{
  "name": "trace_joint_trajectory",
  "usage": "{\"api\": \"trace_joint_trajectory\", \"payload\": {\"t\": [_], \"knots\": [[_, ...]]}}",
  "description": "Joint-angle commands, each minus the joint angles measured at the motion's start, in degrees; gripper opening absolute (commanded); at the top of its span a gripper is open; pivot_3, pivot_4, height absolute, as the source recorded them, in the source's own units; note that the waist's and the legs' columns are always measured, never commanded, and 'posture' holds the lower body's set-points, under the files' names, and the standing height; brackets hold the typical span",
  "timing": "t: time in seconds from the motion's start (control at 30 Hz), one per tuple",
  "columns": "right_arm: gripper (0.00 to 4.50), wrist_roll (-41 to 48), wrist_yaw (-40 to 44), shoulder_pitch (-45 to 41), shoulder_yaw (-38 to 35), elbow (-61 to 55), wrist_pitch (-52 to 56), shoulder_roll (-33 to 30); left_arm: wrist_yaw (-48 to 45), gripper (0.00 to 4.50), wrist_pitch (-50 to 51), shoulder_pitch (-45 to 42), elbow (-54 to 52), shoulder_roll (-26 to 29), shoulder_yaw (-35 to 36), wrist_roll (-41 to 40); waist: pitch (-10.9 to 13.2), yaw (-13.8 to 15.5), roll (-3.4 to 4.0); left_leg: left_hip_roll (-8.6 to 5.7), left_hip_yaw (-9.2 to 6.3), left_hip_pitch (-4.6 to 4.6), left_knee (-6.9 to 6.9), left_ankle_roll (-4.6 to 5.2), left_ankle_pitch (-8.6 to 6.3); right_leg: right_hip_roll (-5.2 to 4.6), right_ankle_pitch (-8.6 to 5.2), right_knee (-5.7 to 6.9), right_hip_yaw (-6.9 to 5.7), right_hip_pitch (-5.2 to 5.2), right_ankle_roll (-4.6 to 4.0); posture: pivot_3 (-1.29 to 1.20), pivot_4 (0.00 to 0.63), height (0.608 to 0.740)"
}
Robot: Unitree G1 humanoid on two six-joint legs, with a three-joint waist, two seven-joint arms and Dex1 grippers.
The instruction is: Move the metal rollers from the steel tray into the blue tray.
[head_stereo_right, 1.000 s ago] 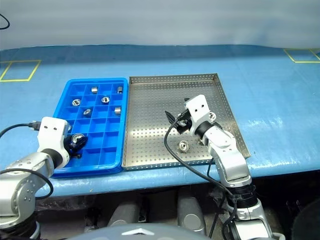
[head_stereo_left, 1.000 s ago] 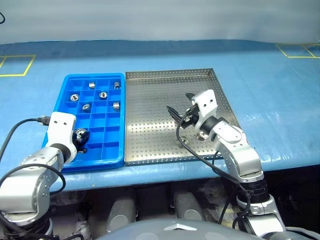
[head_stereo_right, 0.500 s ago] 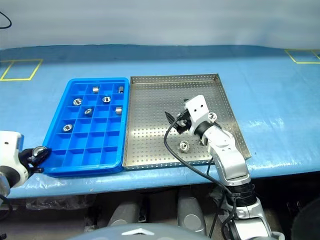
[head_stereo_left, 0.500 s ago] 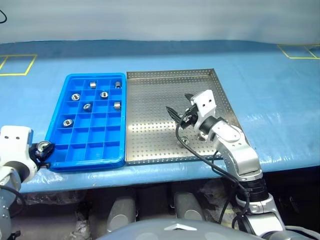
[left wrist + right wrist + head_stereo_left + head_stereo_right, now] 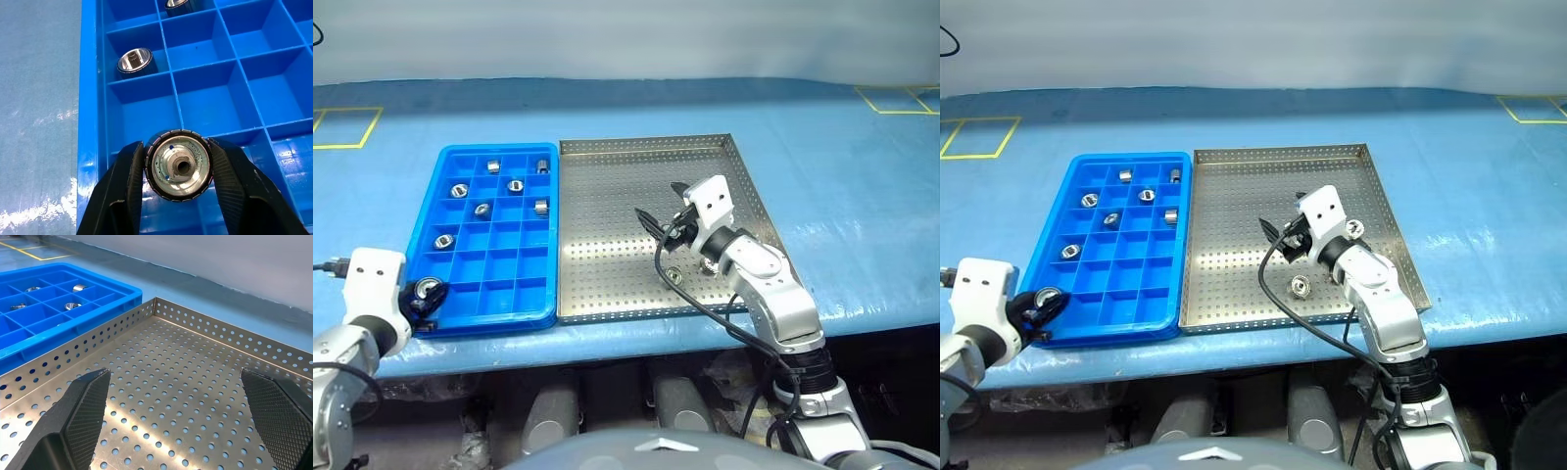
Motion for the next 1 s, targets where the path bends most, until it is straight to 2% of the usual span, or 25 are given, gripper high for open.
{"api": "trace_joint_trajectory", "payload": {"t": [0.03,0.57,0.83,0.87,1.0], "knots": [[4.50,0.10,-0.24,-0.76,-1.04,-1.34,-1.38,-0.13,-0.36,1.75,-1.42,0.80,-1.21,0.84,2.11,0.06,0.00,-0.01,0.00,0.00,0.00,0.00,0.00,0.00,0.00,0.00,0.00,0.00,0.00,0.00,0.00,-0.09,0.150,0.740],[4.50,0.00,-0.48,-1.36,-1.05,-1.02,-1.33,-0.07,0.12,1.75,-2.54,3.56,-0.80,0.03,1.27,0.07,0.00,0.05,0.00,0.00,0.00,0.00,-0.01,0.00,0.00,-0.02,-0.03,0.00,-0.01,-0.01,0.02,-0.08,0.150,0.740],[4.50,-0.12,-1.43,-1.55,-1.18,-0.92,-1.67,0.01,0.47,4.28,-2.93,3.01,-0.54,0.23,0.57,0.05,0.00,0.01,0.00,0.01,0.00,0.00,-0.01,0.00,0.00,-0.03,-0.01,0.00,-0.01,-0.02,-0.01,-0.09,0.150,0.740],[4.50,-0.10,-1.47,-1.55,-1.19,-0.92,-1.68,0.01,0.46,4.49,-2.94,3.07,-0.54,0.30,0.52,0.07,0.00,-0.02,0.00,0.01,0.01,0.00,-0.01,0.00,0.00,-0.02,-0.01,0.00,-0.01,-0.02,-0.01,-0.09,0.150,0.740],[4.50,-0.06,-1.51,-1.57,-1.15,-0.88,-1.79,0.07,1.64,4.49,-2.60,-0.34,-0.91,-1.61,1.33,-0.76,0.00,-0.02,0.01,0.01,0.00,0.00,-0.01,0.00,0.00,-0.01,-0.03,0.02,-0.02,-0.02,0.01,-0.09,0.150,0.740]]}}
